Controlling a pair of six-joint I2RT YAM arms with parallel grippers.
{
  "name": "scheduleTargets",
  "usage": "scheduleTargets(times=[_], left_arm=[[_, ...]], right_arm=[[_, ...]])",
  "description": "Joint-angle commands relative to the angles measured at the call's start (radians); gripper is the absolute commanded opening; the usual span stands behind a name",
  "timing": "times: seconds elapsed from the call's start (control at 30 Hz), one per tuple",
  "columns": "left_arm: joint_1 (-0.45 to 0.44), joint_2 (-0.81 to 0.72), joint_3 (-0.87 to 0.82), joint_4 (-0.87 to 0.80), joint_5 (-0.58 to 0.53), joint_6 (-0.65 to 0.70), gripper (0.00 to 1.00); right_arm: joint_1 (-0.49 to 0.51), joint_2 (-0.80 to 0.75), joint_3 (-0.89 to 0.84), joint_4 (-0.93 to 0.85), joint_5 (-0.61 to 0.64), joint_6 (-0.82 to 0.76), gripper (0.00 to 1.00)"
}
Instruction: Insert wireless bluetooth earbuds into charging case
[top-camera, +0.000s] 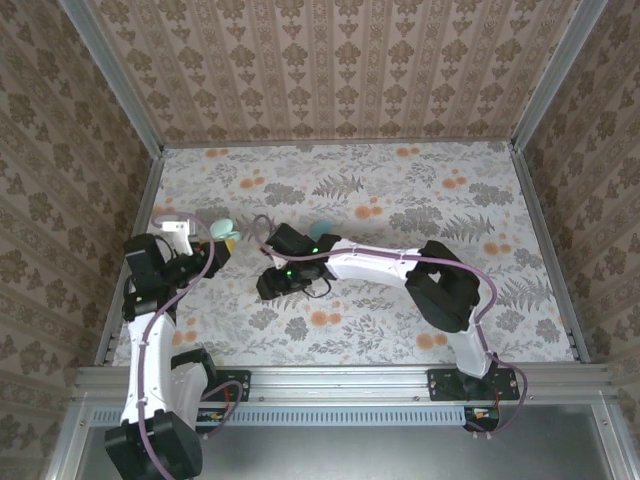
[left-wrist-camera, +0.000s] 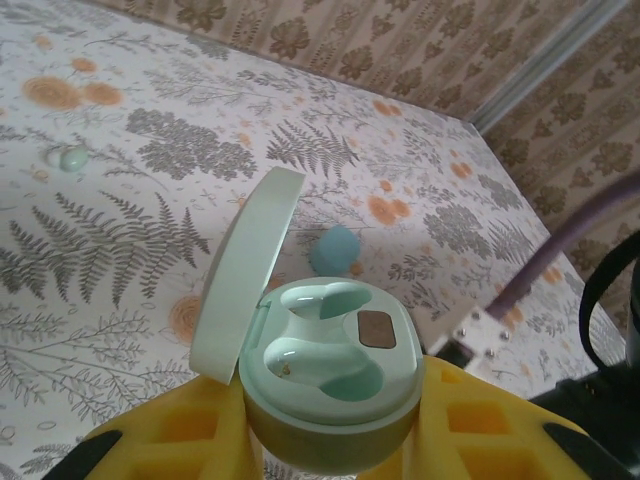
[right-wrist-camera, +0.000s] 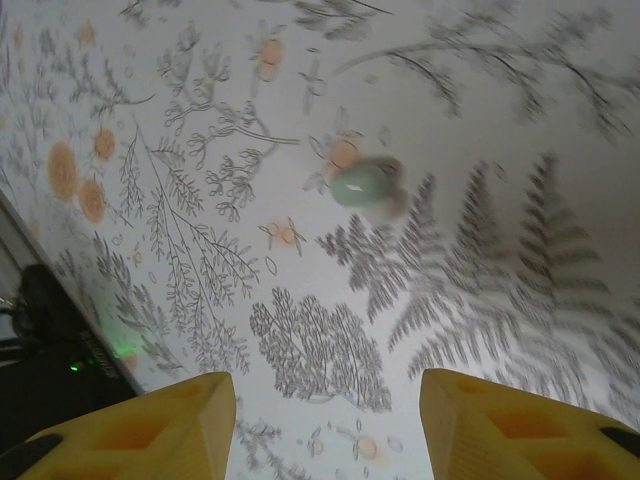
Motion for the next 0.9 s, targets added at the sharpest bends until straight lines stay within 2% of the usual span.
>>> scheduleTargets(times=[0.0, 0.1, 0.27, 0.5, 0.87], left_arm=[[0.02, 0.004, 0.007, 0.029, -0.001, -0.029, 0.0], [0.031, 0.011, 0.012, 0.018, 0.003, -0.021, 0.0], [0.038, 0.012, 0.0, 0.023, 0.007, -0.026, 0.0], [0.039, 0.02, -0.005, 0.033, -0.002, -0.028, 0.0], [0.046, 0.034, 0.018, 0.01, -0.012, -0.01, 0.0]], right_arm=[[0.014, 0.064, 0.109, -0.069, 0.052, -0.206, 0.52], [0.018, 0.119, 0.188, -0.113, 0.034, -0.329, 0.52], [0.018, 0.203, 0.294, -0.168, -0.017, -0.432, 0.53], [0.018, 0.288, 0.374, -0.207, -0.041, -0.524, 0.55], [0.024, 0.367, 0.422, -0.227, 0.029, -0.58, 0.55]])
